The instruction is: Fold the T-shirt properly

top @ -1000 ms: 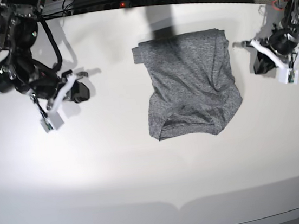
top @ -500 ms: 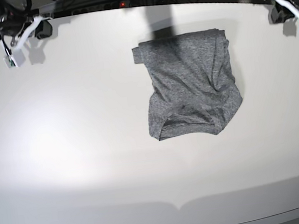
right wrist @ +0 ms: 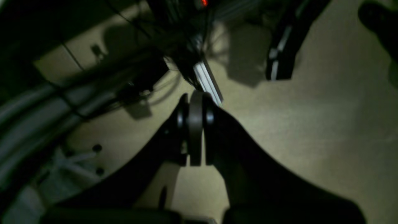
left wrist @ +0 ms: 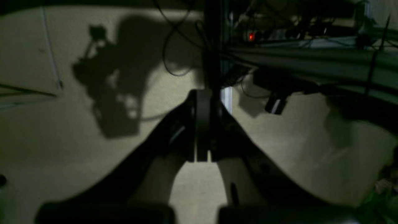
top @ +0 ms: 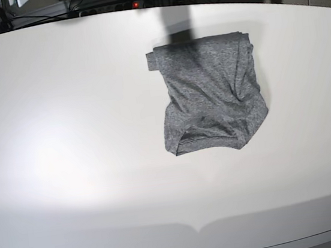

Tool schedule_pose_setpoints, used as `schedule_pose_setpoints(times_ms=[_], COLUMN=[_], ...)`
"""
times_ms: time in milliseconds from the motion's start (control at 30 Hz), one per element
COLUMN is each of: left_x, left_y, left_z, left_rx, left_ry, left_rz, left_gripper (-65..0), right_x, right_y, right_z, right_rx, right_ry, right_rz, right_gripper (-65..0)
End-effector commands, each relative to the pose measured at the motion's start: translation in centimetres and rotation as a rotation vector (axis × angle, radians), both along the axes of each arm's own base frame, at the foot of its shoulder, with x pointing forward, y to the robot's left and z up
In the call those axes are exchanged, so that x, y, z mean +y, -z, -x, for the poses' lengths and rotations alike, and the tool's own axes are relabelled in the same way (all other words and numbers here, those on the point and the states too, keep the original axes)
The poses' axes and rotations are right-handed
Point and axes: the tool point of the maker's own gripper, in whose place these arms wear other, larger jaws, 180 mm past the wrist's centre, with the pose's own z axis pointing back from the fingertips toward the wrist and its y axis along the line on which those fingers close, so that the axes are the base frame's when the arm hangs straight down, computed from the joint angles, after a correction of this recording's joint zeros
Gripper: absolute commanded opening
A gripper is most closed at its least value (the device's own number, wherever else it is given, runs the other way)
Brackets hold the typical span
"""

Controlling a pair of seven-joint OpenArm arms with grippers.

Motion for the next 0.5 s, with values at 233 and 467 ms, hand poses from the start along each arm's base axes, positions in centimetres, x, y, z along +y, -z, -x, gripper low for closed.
schedule_pose_setpoints(times_ms=[233, 467], left_x=[1.7, 2.7], left_y=[5.8, 11.4], left_z=[5.4, 7.1], left_rx=[0.087, 0.205], left_ry=[-0.163, -0.322], left_rz=[-0.05, -0.039], left_gripper=[-65.0, -65.0], right_x=[-2.5, -4.0], right_y=[6.1, 11.2], right_z=[4.0, 6.0], right_rx=[0.139, 0.246], right_ry=[-0.027, -0.117], right_rz=[-0.044, -0.071], right_gripper=[-65.0, -65.0])
